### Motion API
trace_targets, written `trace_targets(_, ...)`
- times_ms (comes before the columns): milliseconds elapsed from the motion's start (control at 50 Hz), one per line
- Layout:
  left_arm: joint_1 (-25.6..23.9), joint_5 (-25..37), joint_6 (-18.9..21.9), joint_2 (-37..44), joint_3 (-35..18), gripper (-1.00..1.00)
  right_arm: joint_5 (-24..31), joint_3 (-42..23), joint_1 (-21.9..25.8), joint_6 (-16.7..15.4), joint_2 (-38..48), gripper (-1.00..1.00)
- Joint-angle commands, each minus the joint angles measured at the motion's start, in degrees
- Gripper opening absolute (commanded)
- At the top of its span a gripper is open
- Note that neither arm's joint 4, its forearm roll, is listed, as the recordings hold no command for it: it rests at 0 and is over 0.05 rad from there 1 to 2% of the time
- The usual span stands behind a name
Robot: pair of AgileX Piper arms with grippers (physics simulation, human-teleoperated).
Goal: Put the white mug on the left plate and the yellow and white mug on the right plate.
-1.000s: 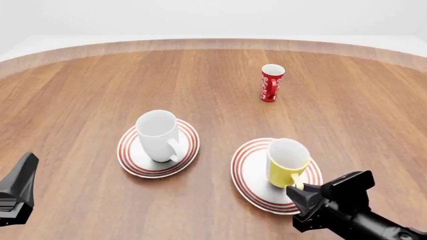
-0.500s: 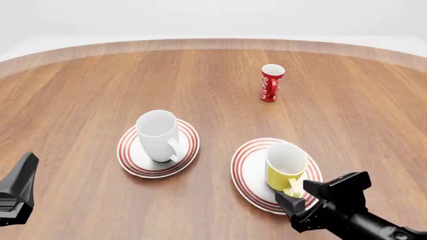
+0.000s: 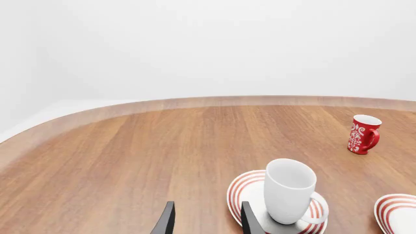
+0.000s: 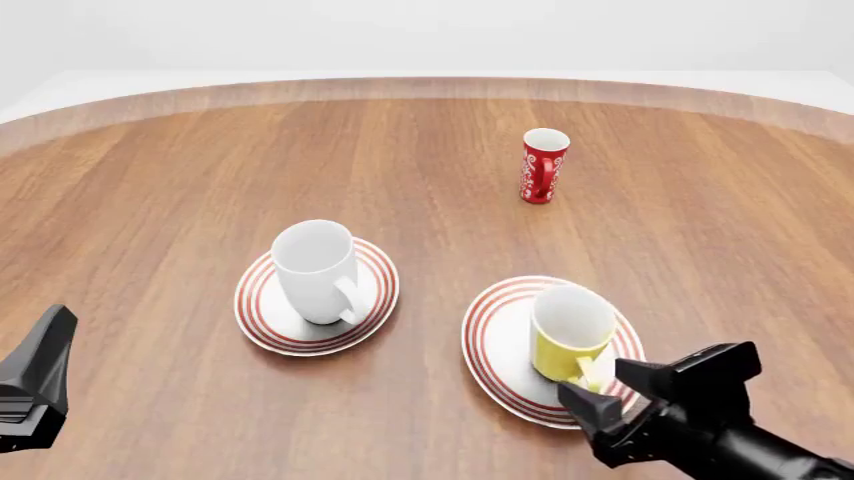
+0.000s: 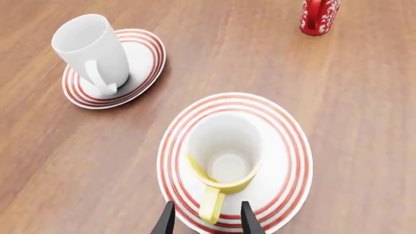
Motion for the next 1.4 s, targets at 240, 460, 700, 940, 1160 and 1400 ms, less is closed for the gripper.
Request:
trace_targets(240, 0.00, 0.00, 0.00, 0.00, 0.00, 1.00, 12.81, -0.05, -1.01, -1.27, -15.25, 1.00)
trace_targets(460, 0.00, 0.00, 0.00, 0.00, 0.00, 1.00, 18.14, -0.25, -1.26, -2.24, -22.00, 1.00)
trace_targets(700, 0.00, 0.00, 0.00, 0.00, 0.00, 1.00, 26.60, -0.59, -3.63, -3.44, -31.47, 1.00)
trace_targets(940, 0.00, 0.00, 0.00, 0.00, 0.00, 1.00, 34.66, -1.90, -6.20, -4.73, -39.29, 1.00)
trace_targets(1160, 0.00, 0.00, 0.00, 0.00, 0.00, 1.00, 44.07, -3.40, -9.65, -5.75, -49.30, 1.00)
trace_targets(1400, 0.00, 0.00, 0.00, 0.00, 0.00, 1.00, 49.02, -4.06, -12.92, -5.89, -55.65, 1.00)
